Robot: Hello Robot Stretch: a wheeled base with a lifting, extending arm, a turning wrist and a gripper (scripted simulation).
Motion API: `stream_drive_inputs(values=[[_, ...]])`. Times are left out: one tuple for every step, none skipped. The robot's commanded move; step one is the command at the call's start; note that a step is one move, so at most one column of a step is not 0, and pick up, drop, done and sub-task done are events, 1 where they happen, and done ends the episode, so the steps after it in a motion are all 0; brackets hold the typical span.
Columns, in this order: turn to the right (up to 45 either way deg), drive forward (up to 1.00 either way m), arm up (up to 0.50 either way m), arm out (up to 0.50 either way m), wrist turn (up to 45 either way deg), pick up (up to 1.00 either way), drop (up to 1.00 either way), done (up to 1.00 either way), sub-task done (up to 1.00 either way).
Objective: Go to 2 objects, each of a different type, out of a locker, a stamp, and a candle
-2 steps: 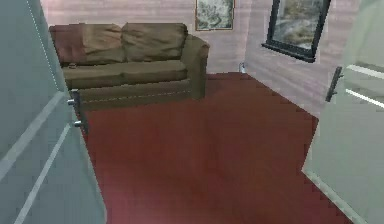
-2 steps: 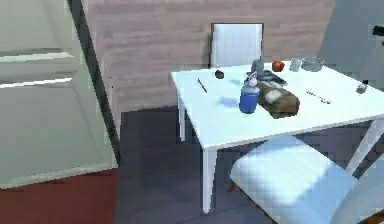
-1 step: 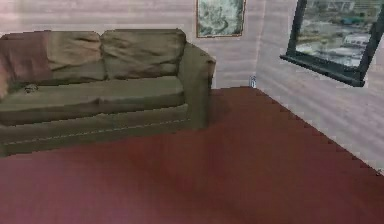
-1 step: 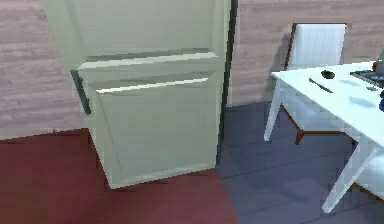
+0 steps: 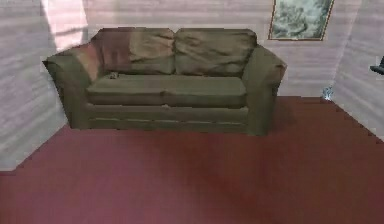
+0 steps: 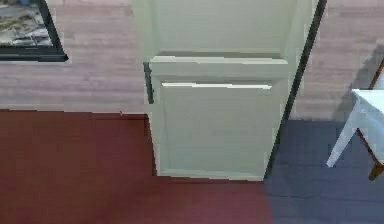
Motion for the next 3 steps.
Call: stream_drive_inputs(values=[[0.0,0.4,0.0,0.0,0.0,0.0,0.0,0.0,0.0],[-36.0,0.0,0.0,0.0,0.0,0.0,0.0,0.0,0.0],[0.0,0.45,0.0,0.0,0.0,0.0,0.0,0.0,0.0]])
